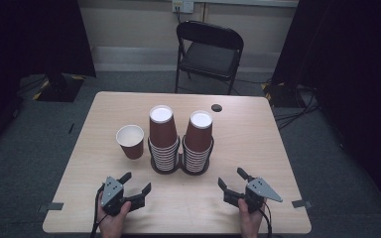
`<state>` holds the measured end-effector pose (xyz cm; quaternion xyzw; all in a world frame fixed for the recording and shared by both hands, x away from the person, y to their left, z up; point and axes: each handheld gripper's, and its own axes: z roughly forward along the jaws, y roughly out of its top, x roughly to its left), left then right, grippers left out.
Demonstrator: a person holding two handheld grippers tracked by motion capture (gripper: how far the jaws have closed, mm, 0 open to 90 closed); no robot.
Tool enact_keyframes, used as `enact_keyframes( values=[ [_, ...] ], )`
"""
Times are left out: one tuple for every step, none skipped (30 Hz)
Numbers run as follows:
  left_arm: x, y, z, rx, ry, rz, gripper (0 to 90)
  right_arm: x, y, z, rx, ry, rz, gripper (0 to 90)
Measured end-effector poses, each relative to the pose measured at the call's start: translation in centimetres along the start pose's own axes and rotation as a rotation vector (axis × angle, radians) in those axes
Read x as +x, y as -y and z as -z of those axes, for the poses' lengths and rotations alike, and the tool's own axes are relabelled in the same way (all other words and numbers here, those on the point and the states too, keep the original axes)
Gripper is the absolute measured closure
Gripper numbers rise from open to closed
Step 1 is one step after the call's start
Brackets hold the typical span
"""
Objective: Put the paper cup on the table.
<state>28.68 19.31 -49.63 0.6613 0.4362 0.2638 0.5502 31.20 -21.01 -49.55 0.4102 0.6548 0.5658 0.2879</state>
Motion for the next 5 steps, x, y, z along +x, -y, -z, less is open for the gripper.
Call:
enact_keyframes(
  values=[
    [0.0, 0.0, 0.0, 0.0, 0.0, 0.0, 15.7, 0.0, 0.0, 0.0, 0.0, 0.0, 0.0, 15.9],
    [-0.19, 0.06, 0.11, -0.006, -0.016, -0.004, 15.7, -0.01, -0.01, -0.04, 0.002, 0.001, 0.001, 15.9],
    [-0.27, 0.06, 0.13, -0.005, -0.025, -0.009, 15.6, -0.01, -0.02, -0.06, 0.005, -0.001, 0.0, 15.8],
    [-0.38, 0.08, 0.11, -0.011, -0.028, -0.011, 15.6, 0.0, -0.03, -0.09, 0.008, 0.002, 0.001, 15.8],
    [-0.38, 0.08, 0.11, -0.011, -0.028, -0.011, 15.6, 0.0, -0.03, -0.1, 0.009, 0.004, 0.0, 15.6]
  ],
)
